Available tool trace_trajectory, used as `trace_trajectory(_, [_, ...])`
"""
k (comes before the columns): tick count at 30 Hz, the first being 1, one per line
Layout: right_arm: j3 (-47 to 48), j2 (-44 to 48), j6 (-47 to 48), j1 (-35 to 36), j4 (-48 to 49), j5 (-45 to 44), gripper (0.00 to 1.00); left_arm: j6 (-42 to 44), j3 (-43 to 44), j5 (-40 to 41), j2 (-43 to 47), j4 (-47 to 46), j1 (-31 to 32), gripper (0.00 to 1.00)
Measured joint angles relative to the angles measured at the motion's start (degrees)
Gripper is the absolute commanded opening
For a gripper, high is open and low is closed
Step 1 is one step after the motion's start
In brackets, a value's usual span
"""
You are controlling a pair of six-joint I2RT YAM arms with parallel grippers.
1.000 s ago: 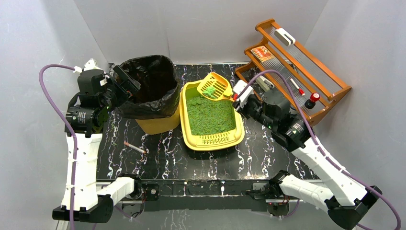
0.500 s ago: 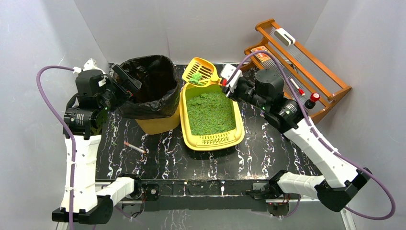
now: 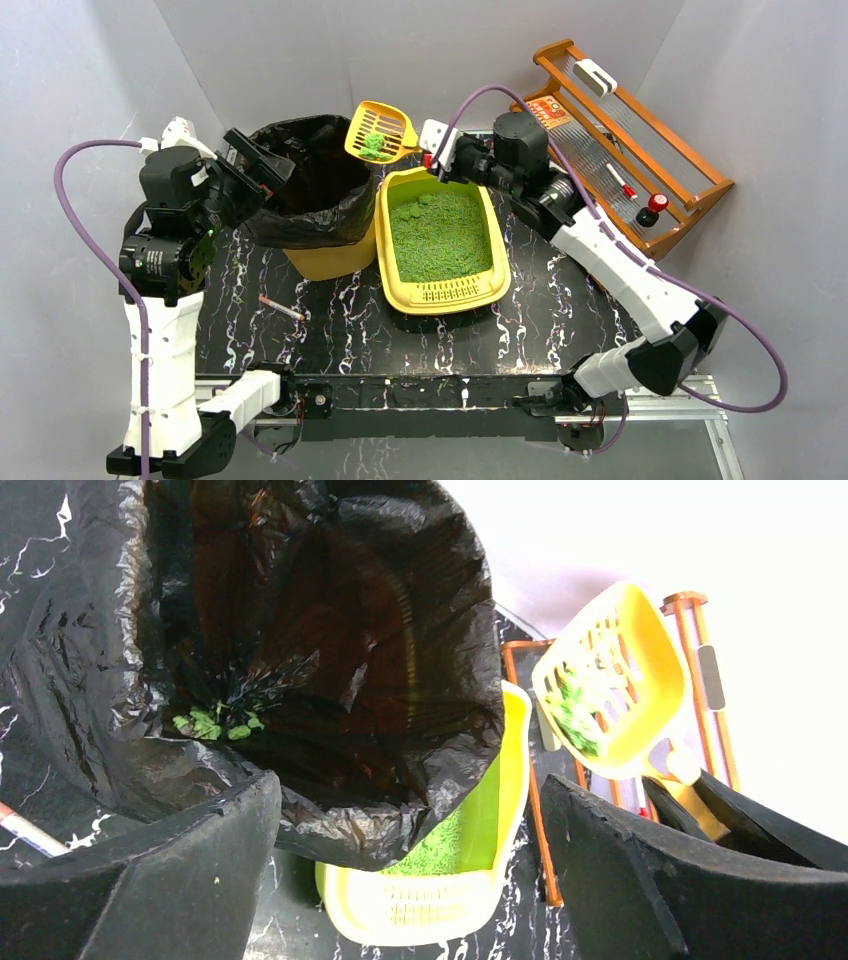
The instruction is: Clean the litter box
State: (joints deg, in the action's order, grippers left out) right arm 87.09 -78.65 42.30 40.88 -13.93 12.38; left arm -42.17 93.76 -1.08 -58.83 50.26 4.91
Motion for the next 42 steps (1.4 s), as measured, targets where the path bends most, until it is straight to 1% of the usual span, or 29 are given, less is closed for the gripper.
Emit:
trace_trajectory(7, [5.6, -6.8, 7.4, 2.1, 2.0, 0.2, 0.0, -0.3, 2.7, 0.2, 0.5, 0.0, 0.0, 0.98])
trace_trajectory(14, [8.1, -11.0, 20.4, 6.0, 2.8, -0.9, 0.0, -0.3, 5.2, 2.3, 0.5, 1.2, 0.2, 0.98])
trace_trajectory(25, [8.2, -15.8, 39.9, 13.3, 4.8, -7.8, 0.0, -0.5, 5.5, 3.7, 1.0, 1.4, 0.3, 0.98])
trace_trajectory(34, [5.9, -15.8, 57.5, 14.4, 11.1, -9.7, 0.0, -0.9, 4.5, 3.6, 1.7, 1.4, 0.5, 0.98])
trace_trajectory(39, [4.1, -15.8, 67.7, 15.1, 11.3, -11.1, 0.0, -0.9, 4.5, 3.6, 1.8, 1.4, 0.5, 0.98])
trace_trajectory(42, [3.3, -15.8, 71.9, 15.5, 11.7, -11.8, 0.0, -0.9, 4.3, 3.6, 1.9, 1.4, 0.5, 0.98])
